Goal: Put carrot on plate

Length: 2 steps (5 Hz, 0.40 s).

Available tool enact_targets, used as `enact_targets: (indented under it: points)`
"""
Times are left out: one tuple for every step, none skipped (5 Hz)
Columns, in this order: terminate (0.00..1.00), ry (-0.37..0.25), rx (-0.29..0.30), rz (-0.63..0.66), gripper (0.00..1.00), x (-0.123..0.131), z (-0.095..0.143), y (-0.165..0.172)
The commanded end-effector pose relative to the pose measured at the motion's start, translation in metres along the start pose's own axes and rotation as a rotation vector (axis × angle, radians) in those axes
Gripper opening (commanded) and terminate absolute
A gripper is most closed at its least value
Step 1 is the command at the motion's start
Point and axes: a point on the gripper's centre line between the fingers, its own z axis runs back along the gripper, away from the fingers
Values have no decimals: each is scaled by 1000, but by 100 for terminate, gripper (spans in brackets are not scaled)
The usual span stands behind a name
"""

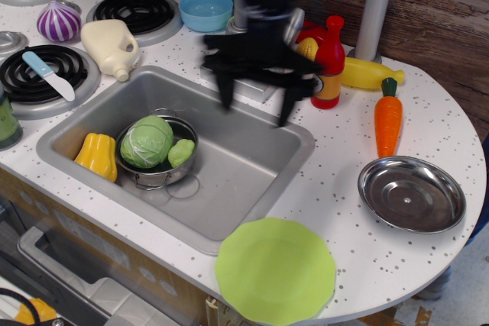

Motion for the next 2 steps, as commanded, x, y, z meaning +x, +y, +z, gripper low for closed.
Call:
enact_targets:
  points:
    - [0,-126,-24,-21,100,45,9,-66]
    - [0,-142,-52,-54,100,54,5,-84]
